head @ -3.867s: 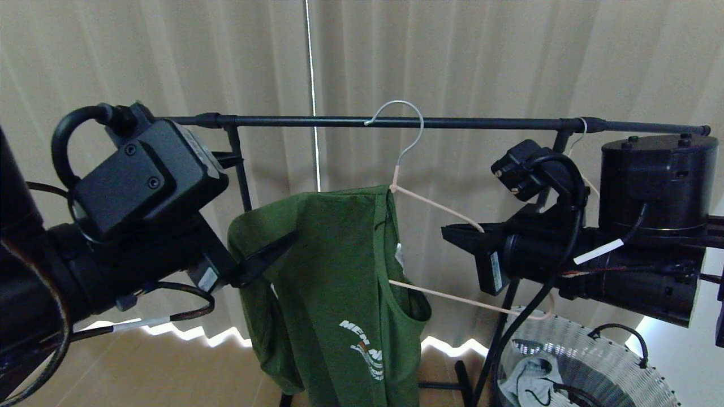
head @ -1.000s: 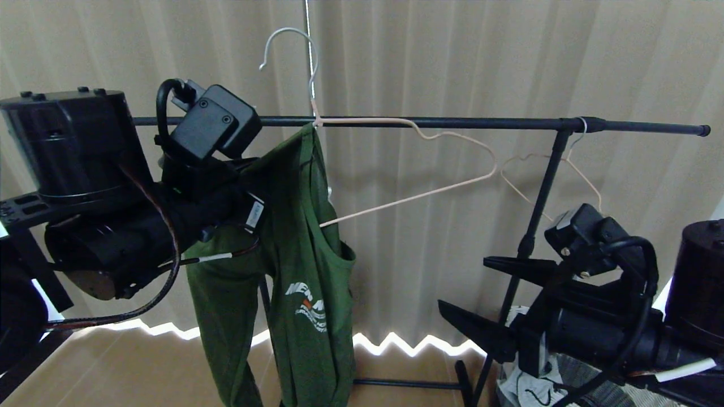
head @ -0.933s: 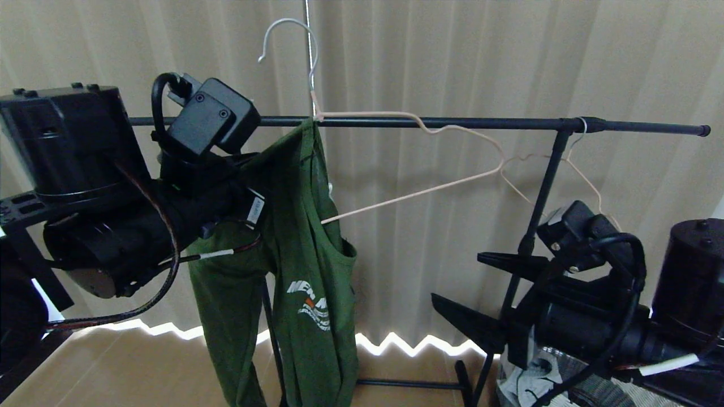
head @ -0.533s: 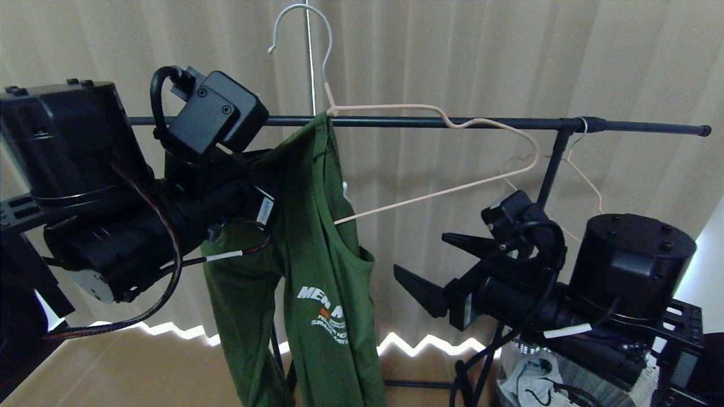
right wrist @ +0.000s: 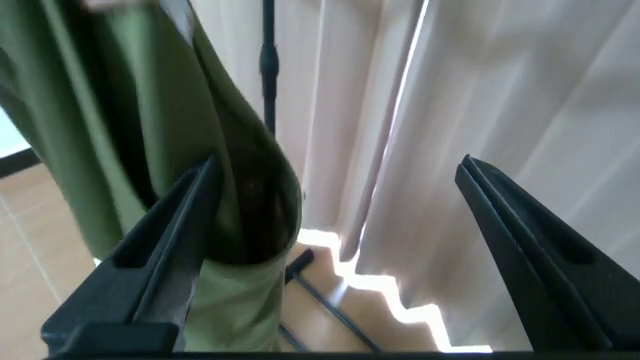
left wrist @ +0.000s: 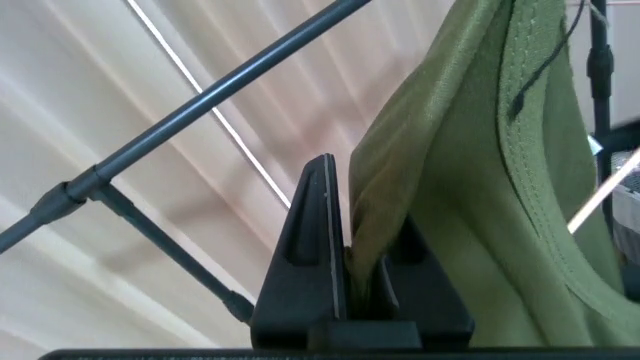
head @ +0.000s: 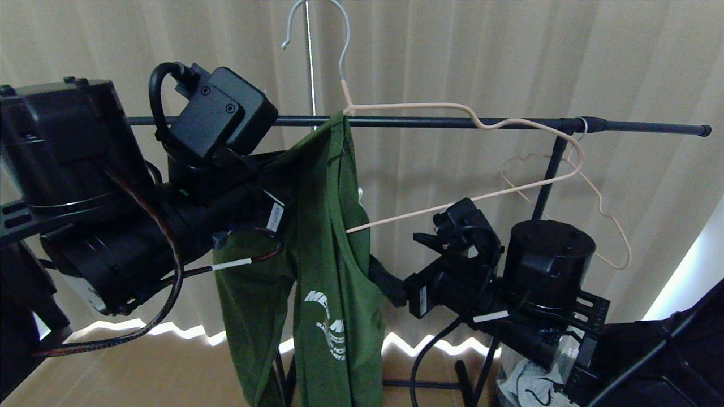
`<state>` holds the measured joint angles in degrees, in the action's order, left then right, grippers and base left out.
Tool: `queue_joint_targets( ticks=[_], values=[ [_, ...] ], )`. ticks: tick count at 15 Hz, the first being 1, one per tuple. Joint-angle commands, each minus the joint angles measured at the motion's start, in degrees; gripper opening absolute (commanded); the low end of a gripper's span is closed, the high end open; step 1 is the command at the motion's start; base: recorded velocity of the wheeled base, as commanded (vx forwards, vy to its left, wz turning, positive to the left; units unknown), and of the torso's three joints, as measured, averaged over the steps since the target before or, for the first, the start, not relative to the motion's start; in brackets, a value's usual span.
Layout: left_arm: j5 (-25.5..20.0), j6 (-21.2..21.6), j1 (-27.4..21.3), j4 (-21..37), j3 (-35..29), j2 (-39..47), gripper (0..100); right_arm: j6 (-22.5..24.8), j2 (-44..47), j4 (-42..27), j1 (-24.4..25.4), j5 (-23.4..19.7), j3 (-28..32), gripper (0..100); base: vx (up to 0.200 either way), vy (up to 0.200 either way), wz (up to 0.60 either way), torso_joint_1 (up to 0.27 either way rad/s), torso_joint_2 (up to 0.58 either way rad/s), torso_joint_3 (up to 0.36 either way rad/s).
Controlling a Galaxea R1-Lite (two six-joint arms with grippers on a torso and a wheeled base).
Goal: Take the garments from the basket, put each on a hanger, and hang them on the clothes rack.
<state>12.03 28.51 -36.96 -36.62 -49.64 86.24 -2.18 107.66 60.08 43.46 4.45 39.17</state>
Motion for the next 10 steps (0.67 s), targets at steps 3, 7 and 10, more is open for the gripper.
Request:
queue_joint_targets(
  ticks=[3,7,10],
  values=[
    [0.1,0.0,-0.2,-0.1,-0.1,-0.8,0,0.1,1.8,-0.1,1.5,1.0,-2.5,100,0.0,0.0,0.0,0.0,0.0,0.0],
    [0.1,0.1,0.3,-0.1,0.9,-1.5,0,0.2,-1.4,-0.1,0.3,2.1,-10.1,100,0.0,0.0,0.0,0.0,0.0,0.0],
    [0.1,0.6,1.1,-0.1,2.3,-2.3,0,0.4,-6.0,-0.2,-4.3,2.2,-15.7,100,0.0,0.0,0.0,0.0,0.0,0.0]
  ],
)
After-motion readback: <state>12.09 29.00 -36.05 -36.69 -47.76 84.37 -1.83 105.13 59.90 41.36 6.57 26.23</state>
